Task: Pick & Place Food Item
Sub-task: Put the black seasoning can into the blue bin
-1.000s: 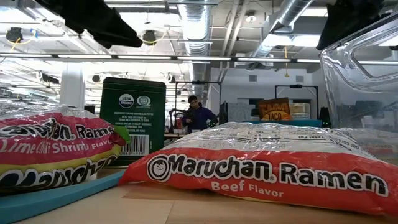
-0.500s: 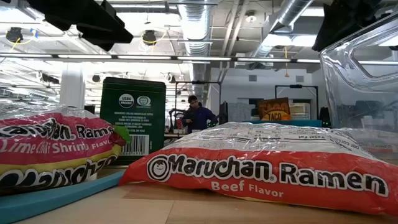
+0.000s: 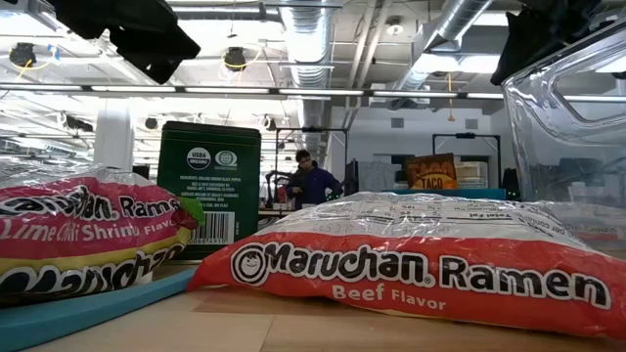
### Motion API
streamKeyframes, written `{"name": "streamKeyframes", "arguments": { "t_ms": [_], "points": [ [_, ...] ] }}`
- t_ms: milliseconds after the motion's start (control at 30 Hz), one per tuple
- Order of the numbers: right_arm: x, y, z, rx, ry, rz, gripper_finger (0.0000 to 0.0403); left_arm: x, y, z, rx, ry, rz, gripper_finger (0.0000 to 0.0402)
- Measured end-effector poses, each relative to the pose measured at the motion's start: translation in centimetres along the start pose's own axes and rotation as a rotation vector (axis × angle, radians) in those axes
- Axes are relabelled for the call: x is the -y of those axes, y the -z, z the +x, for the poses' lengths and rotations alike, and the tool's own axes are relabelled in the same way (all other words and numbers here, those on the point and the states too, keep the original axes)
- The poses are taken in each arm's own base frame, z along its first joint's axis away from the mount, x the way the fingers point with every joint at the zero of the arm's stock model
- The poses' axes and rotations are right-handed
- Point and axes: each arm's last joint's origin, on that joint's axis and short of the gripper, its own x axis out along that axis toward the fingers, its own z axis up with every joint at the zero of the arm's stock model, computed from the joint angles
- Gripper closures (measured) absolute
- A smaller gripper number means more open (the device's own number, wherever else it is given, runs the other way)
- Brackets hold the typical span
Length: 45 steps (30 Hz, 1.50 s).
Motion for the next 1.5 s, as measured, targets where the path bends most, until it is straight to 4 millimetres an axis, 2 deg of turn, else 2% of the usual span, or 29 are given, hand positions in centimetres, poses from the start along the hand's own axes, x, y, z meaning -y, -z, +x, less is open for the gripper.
{"name": "streamKeyframes", "arguments": {
  "t_ms": [300, 567, 833, 1133, 1500],
  "points": [
    [0.0, 0.0, 0.0, 0.004, 0.001, 0.001, 0.0285, 1.4, -0.4, -0.5, 0.08, 0.034, -0.004, 0.0266],
    [0.0, 0.0, 0.0, 0.012, 0.004, 0.001, 0.0285, 1.7, -0.7, -0.6, 0.114, 0.046, -0.013, 0.0266],
    [0.0, -0.1, 0.0, 0.022, 0.008, 0.0, 0.0285, 2.7, -2.4, 0.0, 0.126, 0.056, -0.004, 0.0266],
    [0.0, -0.1, 0.0, 0.03, 0.011, -0.02, 0.0285, 3.1, -1.8, 2.0, -0.007, -0.123, 0.038, 0.0266],
    [0.0, -0.1, 0.0, 0.03, 0.011, -0.026, 0.0285, 3.1, -0.2, 3.5, -0.094, -0.197, -0.182, 0.0266]
  ]
}}
